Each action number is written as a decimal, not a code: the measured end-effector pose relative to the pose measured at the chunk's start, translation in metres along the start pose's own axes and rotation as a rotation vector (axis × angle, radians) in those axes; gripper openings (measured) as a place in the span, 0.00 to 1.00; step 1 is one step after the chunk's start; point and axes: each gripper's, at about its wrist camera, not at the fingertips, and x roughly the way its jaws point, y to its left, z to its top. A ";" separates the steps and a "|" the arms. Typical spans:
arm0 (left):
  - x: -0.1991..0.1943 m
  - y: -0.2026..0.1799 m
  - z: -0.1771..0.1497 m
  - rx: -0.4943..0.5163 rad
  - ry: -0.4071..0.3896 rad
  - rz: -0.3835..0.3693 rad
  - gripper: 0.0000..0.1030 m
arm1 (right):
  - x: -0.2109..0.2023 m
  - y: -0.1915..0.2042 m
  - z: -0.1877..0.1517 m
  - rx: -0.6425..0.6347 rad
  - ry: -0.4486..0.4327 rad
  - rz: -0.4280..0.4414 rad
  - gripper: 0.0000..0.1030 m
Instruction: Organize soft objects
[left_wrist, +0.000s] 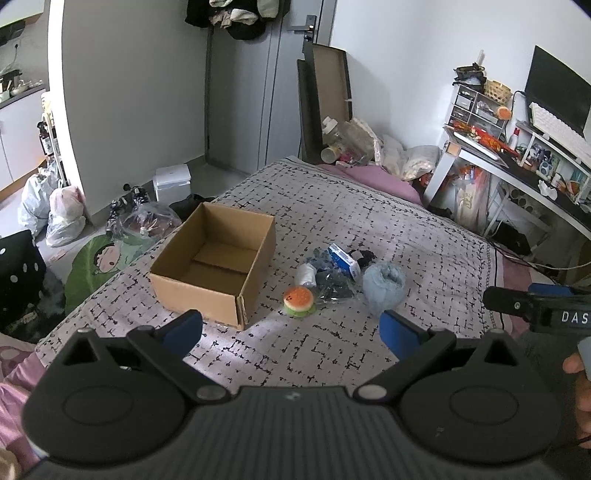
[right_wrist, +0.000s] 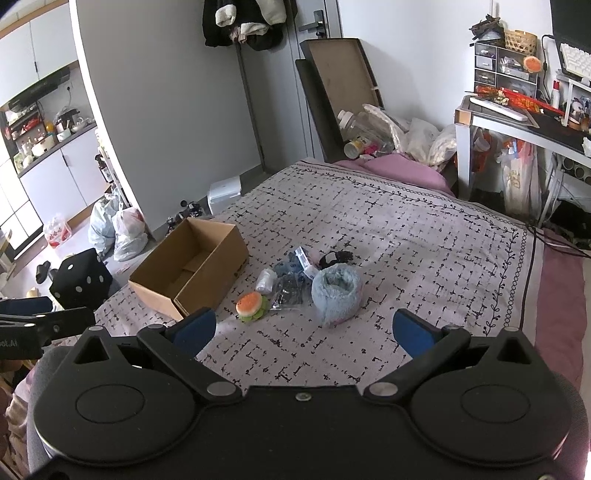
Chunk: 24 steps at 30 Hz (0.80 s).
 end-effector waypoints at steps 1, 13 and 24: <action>0.001 -0.001 0.000 0.001 -0.001 0.000 0.99 | 0.000 0.000 0.000 0.000 0.000 0.001 1.00; 0.020 -0.011 0.003 0.000 0.029 -0.019 0.99 | 0.011 -0.010 0.003 0.017 0.037 -0.034 1.00; 0.052 -0.020 0.014 0.001 0.038 -0.041 0.98 | 0.036 -0.018 0.014 0.034 0.048 -0.030 1.00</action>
